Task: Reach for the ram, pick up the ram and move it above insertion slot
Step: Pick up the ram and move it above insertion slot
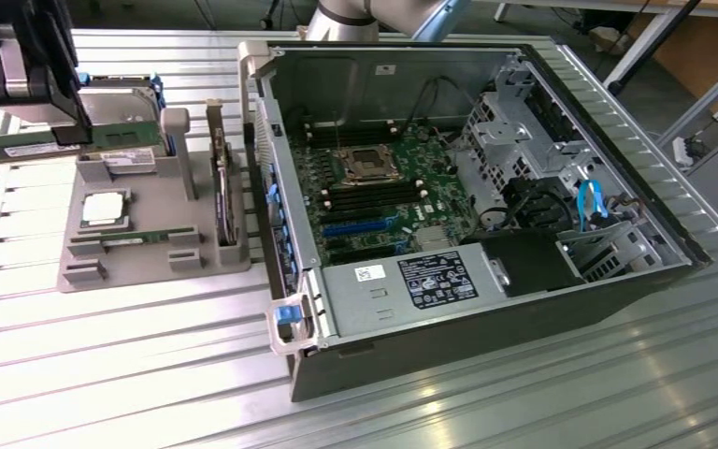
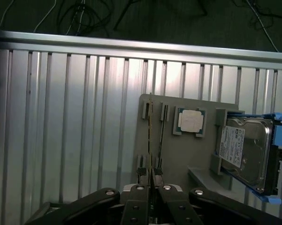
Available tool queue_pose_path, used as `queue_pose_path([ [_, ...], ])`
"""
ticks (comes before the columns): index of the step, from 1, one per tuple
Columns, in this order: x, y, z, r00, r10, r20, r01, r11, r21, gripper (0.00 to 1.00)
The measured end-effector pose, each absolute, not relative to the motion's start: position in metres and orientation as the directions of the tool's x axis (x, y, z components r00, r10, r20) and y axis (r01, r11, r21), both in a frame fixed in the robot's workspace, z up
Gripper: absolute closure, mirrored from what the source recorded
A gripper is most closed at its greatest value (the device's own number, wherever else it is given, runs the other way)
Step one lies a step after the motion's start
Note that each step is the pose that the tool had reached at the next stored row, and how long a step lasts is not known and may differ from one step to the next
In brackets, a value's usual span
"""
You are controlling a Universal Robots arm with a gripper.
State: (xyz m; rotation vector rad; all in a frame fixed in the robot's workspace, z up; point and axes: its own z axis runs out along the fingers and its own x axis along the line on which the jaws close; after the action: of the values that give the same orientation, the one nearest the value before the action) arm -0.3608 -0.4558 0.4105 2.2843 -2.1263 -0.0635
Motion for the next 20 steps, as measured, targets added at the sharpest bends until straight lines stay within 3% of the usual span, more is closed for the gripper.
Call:
queue_pose_path([
  [20, -0.361, -0.456, 0.445, 0.071, -0.997, -0.016, -0.997, -0.072, 0.043, 0.86],
])
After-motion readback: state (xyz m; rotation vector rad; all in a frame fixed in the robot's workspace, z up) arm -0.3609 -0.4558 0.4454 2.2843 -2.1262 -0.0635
